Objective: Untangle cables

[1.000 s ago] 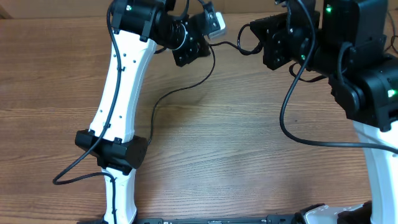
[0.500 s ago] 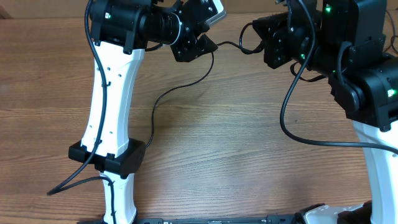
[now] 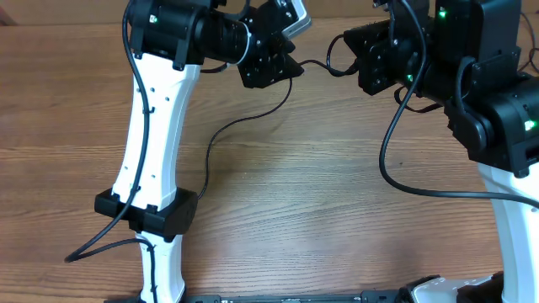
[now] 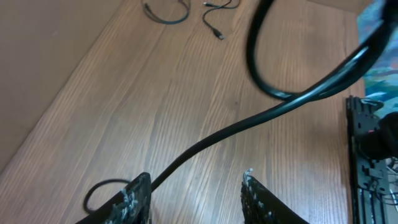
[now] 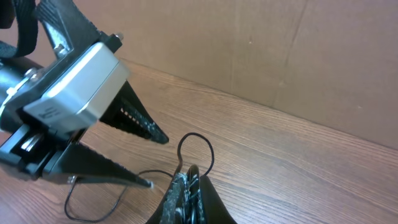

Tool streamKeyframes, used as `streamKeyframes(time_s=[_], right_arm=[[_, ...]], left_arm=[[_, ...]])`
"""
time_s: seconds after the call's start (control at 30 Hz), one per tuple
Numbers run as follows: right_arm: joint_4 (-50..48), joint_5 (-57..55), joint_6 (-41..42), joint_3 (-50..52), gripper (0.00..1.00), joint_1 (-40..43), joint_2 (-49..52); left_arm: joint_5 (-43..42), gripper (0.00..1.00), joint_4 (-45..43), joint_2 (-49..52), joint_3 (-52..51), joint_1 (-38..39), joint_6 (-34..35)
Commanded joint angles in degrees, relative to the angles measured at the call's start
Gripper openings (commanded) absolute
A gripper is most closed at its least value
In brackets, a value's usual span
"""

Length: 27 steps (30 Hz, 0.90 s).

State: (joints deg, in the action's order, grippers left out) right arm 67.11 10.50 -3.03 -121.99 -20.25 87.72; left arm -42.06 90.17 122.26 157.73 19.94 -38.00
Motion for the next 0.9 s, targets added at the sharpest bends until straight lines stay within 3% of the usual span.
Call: streamKeyframes(time_s=[0.0,0.2,0.3,0.33,0.43,0.57,0.67,0.7,0.87], right_arm=[[-0.07,-0.44,-0.28,-0.76,0.04,0.13,-0.17],[-0.07,-0.44,-0.28,-0.76,0.04,0.13,-0.17],[-0.07,-0.44,-0.28,-0.76,0.04,0.13,-0.17],[-0.07,-0.44,-0.28,-0.76,0.04,0.13,-0.17],[-0.07,-0.46,-0.28,-0.76,0.04,0.13,-0.17],[-0.07,-0.44,-0.28,-0.76,0.04,0.13,-0.17],[-0.09,-0.46,-0.28,-0.76,0.04,0.13,-0.17],[-0.07,-0.46,-0.31,-0.76,0.04,0.13,-0.17],[-0.11,-0.46,-0.31,-0.76,0.04,0.13,-0.17]], left_arm=[[-1.95,0.46,-0.17,-0.63,-0.15,1.40,-0.83],[-1.73,0.44,-0.24,0.15,-0.17,2.60,-1.90],[-0.66,0.06,-0.24,1.16,-0.20,2.69,-1.88],[-0.33,0.05,-0.22,1.57,-0.20,2.69,-1.86],[0.11,0.05,-0.07,2.29,-0.20,2.56,-1.84],[0.04,0.14,-0.04,3.10,-0.20,2.60,-1.84],[0.07,0.33,-0.04,3.28,-0.20,2.58,-1.86],[0.07,0.35,-0.07,3.28,-0.20,2.58,-1.84],[-0.15,0.37,-0.39,3.32,-0.20,2.64,-1.86]])
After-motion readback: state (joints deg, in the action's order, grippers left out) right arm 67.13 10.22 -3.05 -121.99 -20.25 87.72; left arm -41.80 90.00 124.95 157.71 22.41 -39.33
